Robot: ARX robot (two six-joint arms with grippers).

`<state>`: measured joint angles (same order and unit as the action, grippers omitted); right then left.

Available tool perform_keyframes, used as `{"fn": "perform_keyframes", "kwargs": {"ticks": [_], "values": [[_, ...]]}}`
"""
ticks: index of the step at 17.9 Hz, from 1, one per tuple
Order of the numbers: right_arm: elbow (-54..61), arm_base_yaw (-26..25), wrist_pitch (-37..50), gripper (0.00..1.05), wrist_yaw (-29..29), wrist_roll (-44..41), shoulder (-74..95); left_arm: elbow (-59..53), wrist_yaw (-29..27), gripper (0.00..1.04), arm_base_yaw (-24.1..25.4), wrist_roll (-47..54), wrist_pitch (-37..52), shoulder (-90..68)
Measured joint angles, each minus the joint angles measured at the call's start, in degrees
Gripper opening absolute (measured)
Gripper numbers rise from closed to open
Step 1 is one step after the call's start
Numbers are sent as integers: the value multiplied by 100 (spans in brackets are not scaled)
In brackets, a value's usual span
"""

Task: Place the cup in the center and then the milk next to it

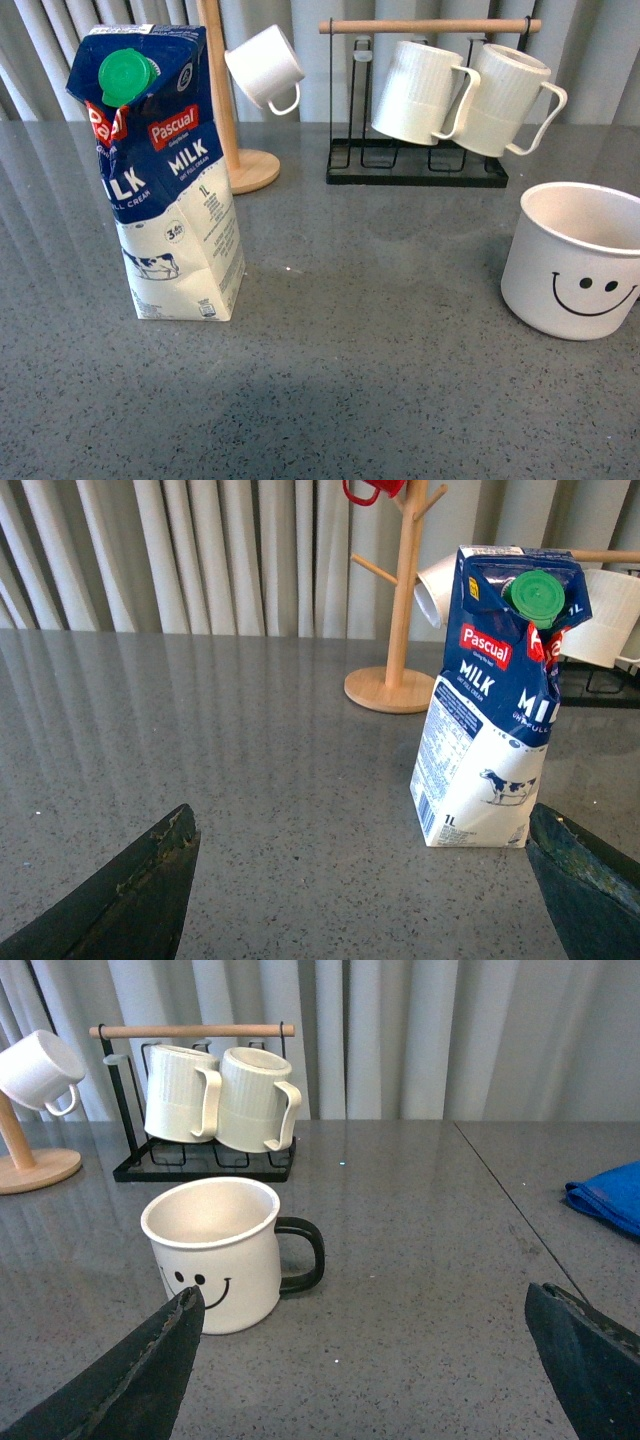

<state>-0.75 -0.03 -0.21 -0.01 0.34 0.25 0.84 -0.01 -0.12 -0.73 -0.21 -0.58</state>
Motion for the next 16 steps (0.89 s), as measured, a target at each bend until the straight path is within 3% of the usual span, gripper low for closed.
{"fn": "perform_keyframes", "kwargs": {"ticks": [16], "values": [[0,0,0,98,0,0,0,0,0,98,0,-2,0,0]]}}
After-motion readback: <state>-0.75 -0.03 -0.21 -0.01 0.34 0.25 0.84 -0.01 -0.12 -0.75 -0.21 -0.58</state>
